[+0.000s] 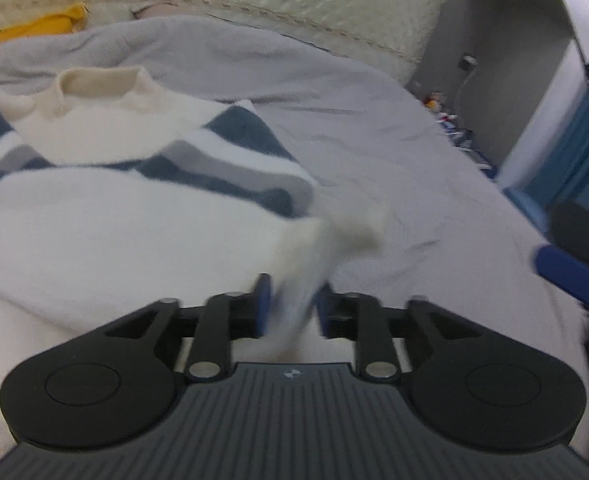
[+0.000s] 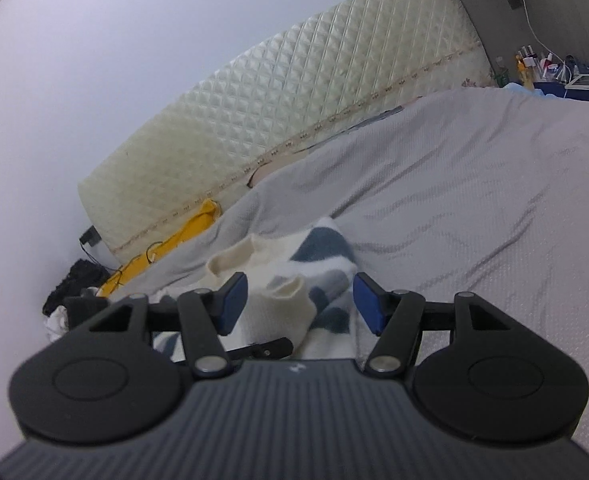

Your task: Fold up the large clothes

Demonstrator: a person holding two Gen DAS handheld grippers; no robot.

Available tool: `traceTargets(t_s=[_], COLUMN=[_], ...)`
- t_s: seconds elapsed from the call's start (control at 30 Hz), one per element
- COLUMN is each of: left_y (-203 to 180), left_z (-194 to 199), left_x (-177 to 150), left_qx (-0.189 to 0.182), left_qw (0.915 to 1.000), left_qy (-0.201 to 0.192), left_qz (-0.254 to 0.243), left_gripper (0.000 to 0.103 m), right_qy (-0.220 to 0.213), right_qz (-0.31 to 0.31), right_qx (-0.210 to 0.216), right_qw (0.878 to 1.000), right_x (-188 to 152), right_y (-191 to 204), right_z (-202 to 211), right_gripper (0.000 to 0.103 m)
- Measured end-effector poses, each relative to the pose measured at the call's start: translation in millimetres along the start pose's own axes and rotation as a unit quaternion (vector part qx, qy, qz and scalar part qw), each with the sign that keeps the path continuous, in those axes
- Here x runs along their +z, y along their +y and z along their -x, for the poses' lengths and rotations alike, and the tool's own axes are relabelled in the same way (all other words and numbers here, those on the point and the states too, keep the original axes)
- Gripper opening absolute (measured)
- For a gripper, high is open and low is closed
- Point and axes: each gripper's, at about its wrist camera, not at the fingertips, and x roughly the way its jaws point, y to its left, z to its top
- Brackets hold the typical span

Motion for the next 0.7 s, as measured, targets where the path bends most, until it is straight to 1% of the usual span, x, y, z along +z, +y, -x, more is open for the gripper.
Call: traceTargets(t_s=[0.07,0.1,0.17,0.23,0.37,0.43,0.5,0.63,0.7], left_y=[0.9,-0.5,2.0,9.5,28.9,44.2,57.5,86.4,97.1], left_z=[20.0,31.2,55.0,76.5,108.2,116.0,120.5,120.9,120.8], left_x=[-3.1,-4.9,-12.9,-20.6,-34.5,-39.8,-43.2,-44.2,-42.3], left_qx=[-0.004,-0.004,-0.007,0.005,0.031,0.042,0.05,0.067,0.079], left_qw=[1.0,1.0,0.9998,0.9991,0.9967,0.996,0.9951,0.9939,0.9927], left_qy=[-0.001,-0.004,-0.016,-0.04,-0.069,-0.076,-0.083,-0.086,-0.089], left_qz=[-0.004,-0.004,-0.003,-0.015,-0.03,-0.02,-0.018,0.014,0.019], left_gripper=[0.057,0.06,0.06,0.061,0.062,0.062,0.062,0.062,0.062], right_qy=[0.002,0.003,0.007,0.012,0.036,0.058,0.077,0.097,0.096], right_qz=[0.003,0.005,0.011,0.018,0.019,0.015,0.021,0.05,0.062], right_qx=[0.001,0.0,-0.003,-0.006,-0.009,-0.006,-0.012,-0.028,-0.03], right_qw=[1.0,1.0,1.0,1.0,0.999,0.998,0.997,0.994,0.993], right_x=[-1.6,-2.4,-4.5,-7.5,-16.9,-24.2,-32.0,-43.1,-44.9], right_y=[1.9,2.5,4.9,8.1,14.0,16.7,20.5,30.4,36.3], right_z=[0.6,-0.1,-1.5,-3.8,-11.7,-19.1,-26.2,-40.0,-44.9], right_gripper=[0.062,0.062,0.062,0.062,0.062,0.062,0.062,0.062,0.062])
